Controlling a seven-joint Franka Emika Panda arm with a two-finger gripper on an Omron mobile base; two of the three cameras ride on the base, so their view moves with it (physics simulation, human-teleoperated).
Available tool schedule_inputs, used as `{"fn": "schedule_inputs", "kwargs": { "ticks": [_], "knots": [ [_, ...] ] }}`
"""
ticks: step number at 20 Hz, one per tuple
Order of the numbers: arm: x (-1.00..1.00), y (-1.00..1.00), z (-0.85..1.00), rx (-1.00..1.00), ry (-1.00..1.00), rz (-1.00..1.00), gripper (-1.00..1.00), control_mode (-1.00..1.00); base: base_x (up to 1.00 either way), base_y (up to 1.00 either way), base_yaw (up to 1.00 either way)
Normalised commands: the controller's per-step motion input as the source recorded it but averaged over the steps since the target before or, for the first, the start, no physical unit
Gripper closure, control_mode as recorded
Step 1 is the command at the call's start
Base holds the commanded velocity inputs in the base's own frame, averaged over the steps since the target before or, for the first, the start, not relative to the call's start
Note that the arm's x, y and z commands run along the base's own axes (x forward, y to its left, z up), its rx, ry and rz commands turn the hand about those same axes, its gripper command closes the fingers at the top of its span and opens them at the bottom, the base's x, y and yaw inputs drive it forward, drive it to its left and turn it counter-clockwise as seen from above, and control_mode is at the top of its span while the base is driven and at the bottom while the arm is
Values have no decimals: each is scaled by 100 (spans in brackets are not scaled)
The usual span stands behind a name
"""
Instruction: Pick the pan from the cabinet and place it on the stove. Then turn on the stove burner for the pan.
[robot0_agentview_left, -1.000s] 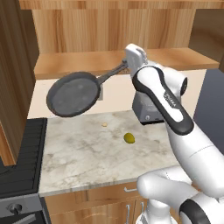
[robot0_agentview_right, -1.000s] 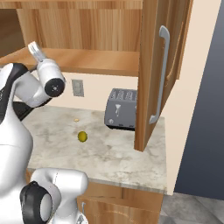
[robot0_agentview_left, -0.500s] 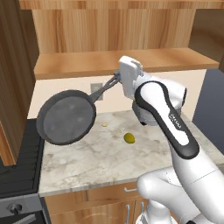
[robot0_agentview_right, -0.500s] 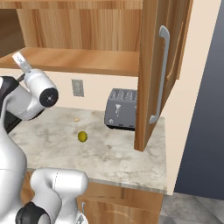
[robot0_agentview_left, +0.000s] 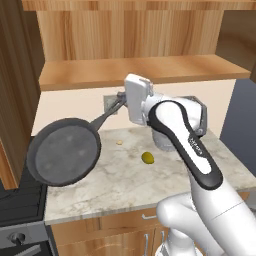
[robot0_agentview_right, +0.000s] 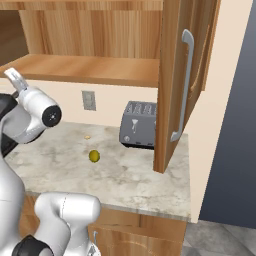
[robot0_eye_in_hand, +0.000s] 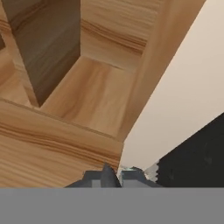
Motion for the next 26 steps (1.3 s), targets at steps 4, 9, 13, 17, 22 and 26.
{"fn": "schedule_inputs", "kwargs": {
  "ticks": [4,9,13,17,22,26],
  "knots": [
    [0,50,-28,6,5,1,100,-100,0,0,0],
    [0,49,-29,4,4,0,100,-100,0,0,0],
    [0,54,-37,0,3,0,100,-100,0,0,0],
    [4,54,-38,0,4,0,100,-100,0,0,0],
    [20,50,-33,0,4,0,100,-100,0,0,0],
    [40,38,-35,0,1,0,100,-100,0,0,0]
  ]
}}
